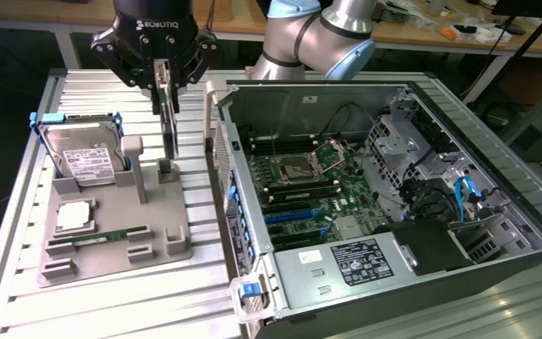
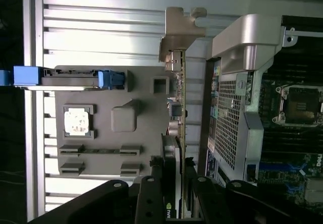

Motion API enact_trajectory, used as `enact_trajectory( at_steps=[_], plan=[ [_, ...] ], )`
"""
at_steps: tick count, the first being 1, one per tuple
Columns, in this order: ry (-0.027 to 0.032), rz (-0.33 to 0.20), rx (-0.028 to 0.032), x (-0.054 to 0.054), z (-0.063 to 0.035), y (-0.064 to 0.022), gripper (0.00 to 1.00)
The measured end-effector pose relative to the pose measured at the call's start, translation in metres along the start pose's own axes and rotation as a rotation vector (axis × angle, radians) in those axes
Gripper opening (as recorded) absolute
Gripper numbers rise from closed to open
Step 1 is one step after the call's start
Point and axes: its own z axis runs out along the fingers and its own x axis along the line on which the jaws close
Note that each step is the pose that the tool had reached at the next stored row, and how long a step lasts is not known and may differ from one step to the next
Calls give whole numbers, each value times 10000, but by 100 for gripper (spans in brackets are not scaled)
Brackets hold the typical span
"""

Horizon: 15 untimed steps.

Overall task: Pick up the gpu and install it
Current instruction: 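Pick up the gpu and move the gpu toward the slot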

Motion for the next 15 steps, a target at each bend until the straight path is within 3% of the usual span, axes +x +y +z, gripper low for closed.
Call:
enact_trajectory(
  at_steps=[6, 15],
  plan=[
    [0, 0, -8, 0, -19, -1, 27],
    [-1, 0, -9, -6, -328, -5, 27]
  ],
)
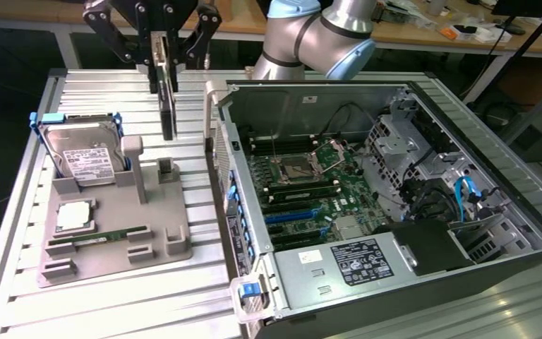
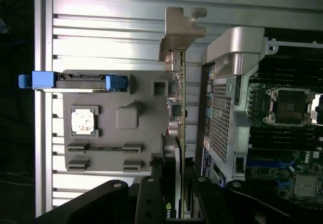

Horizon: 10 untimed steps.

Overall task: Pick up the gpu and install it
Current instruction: 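Pick up the gpu and move the gpu toward the slot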

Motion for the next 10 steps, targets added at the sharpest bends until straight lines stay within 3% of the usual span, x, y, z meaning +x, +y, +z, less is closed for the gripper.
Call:
enact_trajectory(
  at_steps=[3, 10],
  plan=[
    [-4, -1, 7, -13, -13, 0, 27],
    [-4, -1, 10, -236, -10, -13, 27]
  ],
)
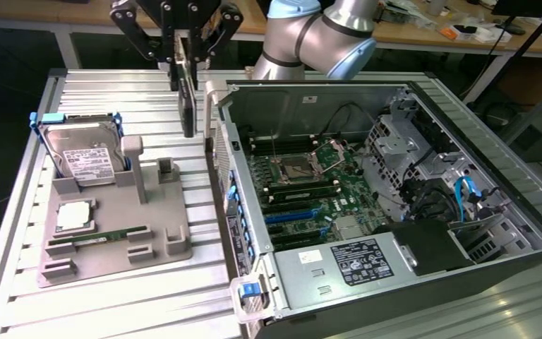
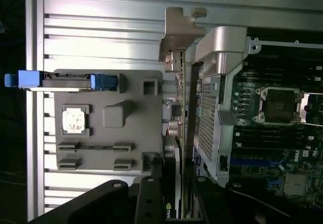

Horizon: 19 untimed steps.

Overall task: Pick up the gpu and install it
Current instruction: 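Pick up the gpu and move the gpu toward the slot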

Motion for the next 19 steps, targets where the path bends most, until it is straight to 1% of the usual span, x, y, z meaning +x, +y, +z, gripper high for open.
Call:
enact_trajectory(
  at_steps=[19],
  plan=[
    [10, -1, 1, -850, 16, -46, 27]
  ],
)
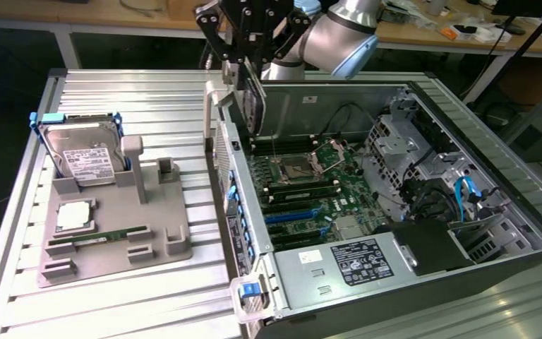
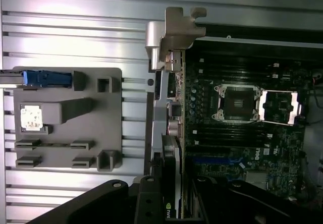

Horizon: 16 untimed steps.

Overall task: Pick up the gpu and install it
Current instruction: 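Pick up the gpu and move the gpu toward the slot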

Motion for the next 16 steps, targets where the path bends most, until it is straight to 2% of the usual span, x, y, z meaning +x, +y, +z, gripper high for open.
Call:
enact_trajectory(
  at_steps=[10, 16],
  plan=[
    [-4, 0, -1, -459, 13, -24, 27],
    [-114, 5, 6, -732, 30, -39, 27]
  ],
)
